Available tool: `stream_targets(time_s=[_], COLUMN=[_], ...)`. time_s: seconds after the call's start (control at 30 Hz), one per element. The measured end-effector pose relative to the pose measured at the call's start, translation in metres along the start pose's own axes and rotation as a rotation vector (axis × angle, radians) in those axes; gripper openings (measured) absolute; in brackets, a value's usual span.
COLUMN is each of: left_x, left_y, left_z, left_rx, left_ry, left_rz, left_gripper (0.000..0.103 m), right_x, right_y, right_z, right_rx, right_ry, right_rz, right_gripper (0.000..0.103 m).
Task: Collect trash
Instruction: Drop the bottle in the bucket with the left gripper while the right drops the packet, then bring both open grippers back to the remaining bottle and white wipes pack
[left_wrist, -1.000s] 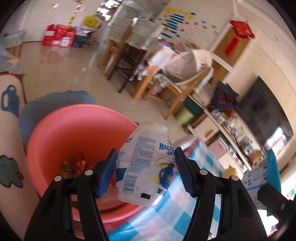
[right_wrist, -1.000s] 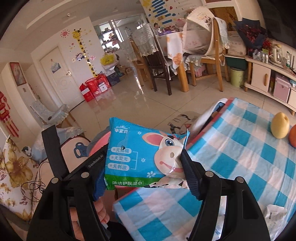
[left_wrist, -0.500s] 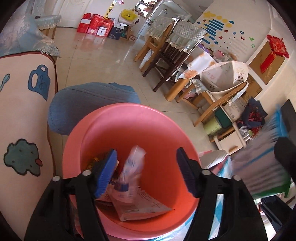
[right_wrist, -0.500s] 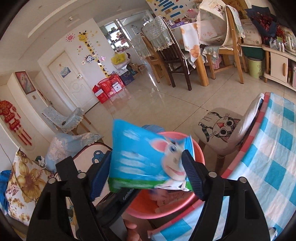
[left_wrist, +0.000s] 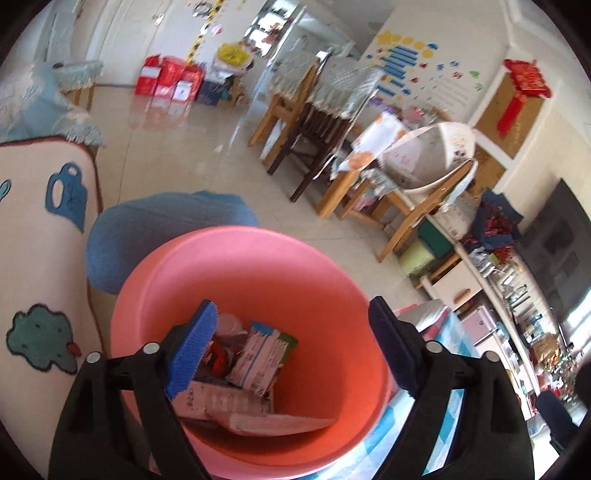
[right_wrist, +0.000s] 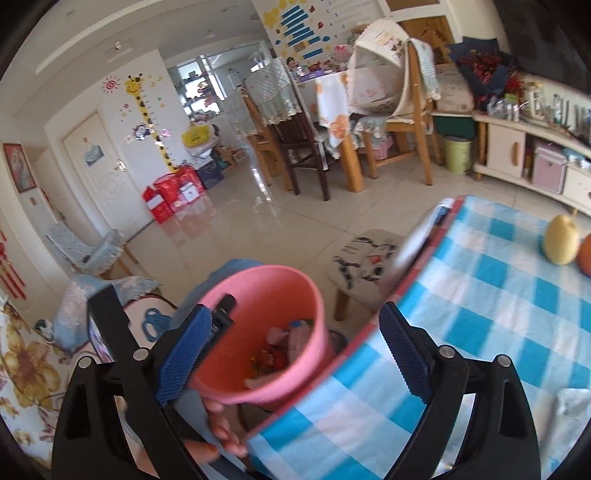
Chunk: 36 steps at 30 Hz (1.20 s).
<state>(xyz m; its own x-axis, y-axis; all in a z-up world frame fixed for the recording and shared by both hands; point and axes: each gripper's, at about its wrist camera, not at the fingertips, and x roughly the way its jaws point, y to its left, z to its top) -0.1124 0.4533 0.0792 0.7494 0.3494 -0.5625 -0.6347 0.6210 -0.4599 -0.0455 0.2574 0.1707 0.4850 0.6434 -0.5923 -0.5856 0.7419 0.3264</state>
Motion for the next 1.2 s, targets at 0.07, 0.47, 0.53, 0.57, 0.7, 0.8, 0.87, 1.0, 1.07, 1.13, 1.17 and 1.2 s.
stream_targets(time_s=[0.07, 0.47, 0.53, 0.57, 0.7, 0.8, 0.87, 1.0, 1.07, 1.13, 1.17, 1.2], left_x=[-0.003, -0.033, -0.037, -0.038, -0.046, -0.057, -0.065, -0.075, -0.079, -0.084, -0.087, -0.090], left_y=[-0.006, -0.060, -0.069, -0.072, -0.091, -0.104, -0.112, -0.125, -0.131, -0.138, -0.141, -0.144], left_z=[-0.005, -0.038, -0.045, -0.048, -0.065, -0.079, -0.090, -0.110, -0.119, -0.129, -0.134, -0.138], left_rx=[0.030, 0.229, 0.255, 0.269, 0.336, 0.406, 0.445, 0.507, 0.526, 0.555, 0.569, 0.585], left_ry=[-0.013, -0.039, -0.018, -0.008, 0.054, 0.053, 0.050, 0.073, 0.089, 0.097, 0.099, 0.101], left_rz=[-0.039, -0.225, -0.241, -0.247, -0.293, -0.321, -0.339, -0.357, -0.369, -0.380, -0.384, -0.389], left_gripper=[0.091, 0.097, 0.097, 0.097, 0.097, 0.097, 0.097, 0.097, 0.097, 0.097, 0.097, 0.097], right_x=[-0.015, -0.101, -0.113, -0.118, -0.140, -0.155, -0.163, -0.179, -0.187, -0.195, -0.198, -0.202], right_y=[-0.010, -0.081, -0.092, -0.097, -0.114, -0.123, -0.130, -0.144, -0.150, -0.156, -0.159, -0.161], right_z=[-0.010, -0.070, -0.076, -0.079, -0.088, -0.094, -0.098, -0.107, -0.111, -0.116, -0.118, -0.120], right_rx=[0.002, 0.107, 0.130, 0.140, 0.183, 0.200, 0.210, 0.233, 0.240, 0.246, 0.247, 0.248], right_ry=[0.001, -0.042, -0.059, -0.067, -0.103, -0.129, -0.139, -0.157, -0.166, -0.175, -0.178, -0.180], right_rz=[-0.040, -0.224, -0.240, -0.246, -0.269, -0.289, -0.311, -0.342, -0.356, -0.371, -0.376, -0.382], right_gripper=[0.092, 0.094, 0.095, 0.095, 0.095, 0.096, 0.096, 0.096, 0.096, 0.096, 0.096, 0.096])
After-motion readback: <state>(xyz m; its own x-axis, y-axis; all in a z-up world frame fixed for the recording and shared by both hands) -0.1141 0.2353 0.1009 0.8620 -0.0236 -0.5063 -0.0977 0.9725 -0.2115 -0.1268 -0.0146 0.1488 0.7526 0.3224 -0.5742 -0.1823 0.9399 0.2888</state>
